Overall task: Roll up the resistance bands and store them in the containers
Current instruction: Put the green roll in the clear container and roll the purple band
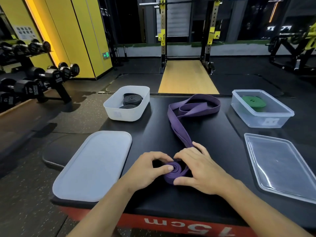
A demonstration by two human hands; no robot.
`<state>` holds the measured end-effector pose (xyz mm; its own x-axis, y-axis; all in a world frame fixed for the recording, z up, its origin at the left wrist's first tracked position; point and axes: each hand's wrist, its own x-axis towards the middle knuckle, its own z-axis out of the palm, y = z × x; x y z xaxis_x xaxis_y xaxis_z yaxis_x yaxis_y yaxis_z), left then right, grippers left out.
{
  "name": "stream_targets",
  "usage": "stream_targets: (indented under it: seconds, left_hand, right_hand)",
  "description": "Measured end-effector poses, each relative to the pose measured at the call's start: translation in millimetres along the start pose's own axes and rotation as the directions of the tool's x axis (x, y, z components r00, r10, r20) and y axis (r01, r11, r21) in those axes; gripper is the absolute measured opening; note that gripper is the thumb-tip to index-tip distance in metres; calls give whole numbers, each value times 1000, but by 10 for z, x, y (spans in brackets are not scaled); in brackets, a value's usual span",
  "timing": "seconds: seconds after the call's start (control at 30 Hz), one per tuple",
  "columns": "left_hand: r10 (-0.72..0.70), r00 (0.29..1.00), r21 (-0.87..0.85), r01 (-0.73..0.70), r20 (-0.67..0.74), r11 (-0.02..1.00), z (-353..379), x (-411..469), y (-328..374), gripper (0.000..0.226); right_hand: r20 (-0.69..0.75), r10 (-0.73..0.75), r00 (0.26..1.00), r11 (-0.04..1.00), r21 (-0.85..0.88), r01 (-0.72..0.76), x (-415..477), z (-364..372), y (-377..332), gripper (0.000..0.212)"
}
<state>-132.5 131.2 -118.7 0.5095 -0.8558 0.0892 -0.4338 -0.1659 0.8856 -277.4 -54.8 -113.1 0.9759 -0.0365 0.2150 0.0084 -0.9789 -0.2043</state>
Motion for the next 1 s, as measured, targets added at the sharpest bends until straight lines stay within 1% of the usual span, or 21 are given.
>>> stream_targets:
  seconds: [0.07, 0.17, 0.23, 0.37, 0.43, 0.47, 0.53, 0.57, 0.63, 0.67, 0.73, 0.8, 0.9, 1.0]
  left_hand:
    - [-5, 1000, -30, 5, 5, 1000, -10, 8, 10, 22]
    - [-4, 1000, -58, 5, 24, 998, -24, 7, 14, 34]
    - [-1, 999, -67, 4, 40, 998, -39, -2, 6, 36]
    - [6, 998, -75, -1, 66, 997, -46, -11, 2, 36]
    - [5, 998, -74, 0, 64, 997, -47, -6, 10, 37]
    - [6, 998, -79, 0, 68, 997, -47, -6, 12, 38]
    - [3, 997, -88, 4, 73, 996, -51, -12, 10, 41]
    - [-5, 998, -79, 10, 65, 997, -56, -21, 12, 45]
    - [-14, 999, -40, 16, 52, 999, -54, -41, 27, 56]
    - [-13, 998, -24, 14, 54, 1000, -48, -46, 40, 62]
    - [-15, 998, -4, 15, 61, 1000, -28, -54, 66, 71]
    - [-17, 998, 2, 17, 67, 1000, 8, -59, 66, 75]
    - [-21, 999, 16, 20, 36, 1000, 55, -71, 40, 71]
    - [27, 997, 73, -21, -74, 997, 66, -74, 22, 52]
  right_hand:
    - [40, -20, 999, 1000, 23, 19, -47, -50, 102, 69]
    - [54, -53, 997, 999, 11, 53, -41, -76, 180, 65]
    - [91, -68, 993, 997, -29, 71, -6, -96, 184, 63]
    - [93, -96, 991, 984, -141, 108, 9, -84, 174, 70]
    - [79, -100, 992, 990, -93, 108, -15, -45, 191, 65]
    - [73, -93, 993, 995, -24, 95, -21, -38, 195, 63]
    - [76, -80, 994, 990, 120, 70, 1, -65, 170, 66]
    - [95, -83, 992, 985, 156, 68, 23, -90, 150, 68]
    - [145, -104, 984, 985, 153, 82, 58, -139, 112, 64]
    - [143, -110, 984, 986, 138, 90, 65, -157, 101, 62]
    - [97, -109, 989, 990, 104, 99, 82, -186, 66, 59]
    - [75, -92, 993, 991, 108, 84, 121, -210, 0, 56]
    - [65, -26, 998, 984, 177, 14, 124, -192, -85, 51]
    - [13, 58, 998, 978, 199, -59, 33, -117, -129, 54]
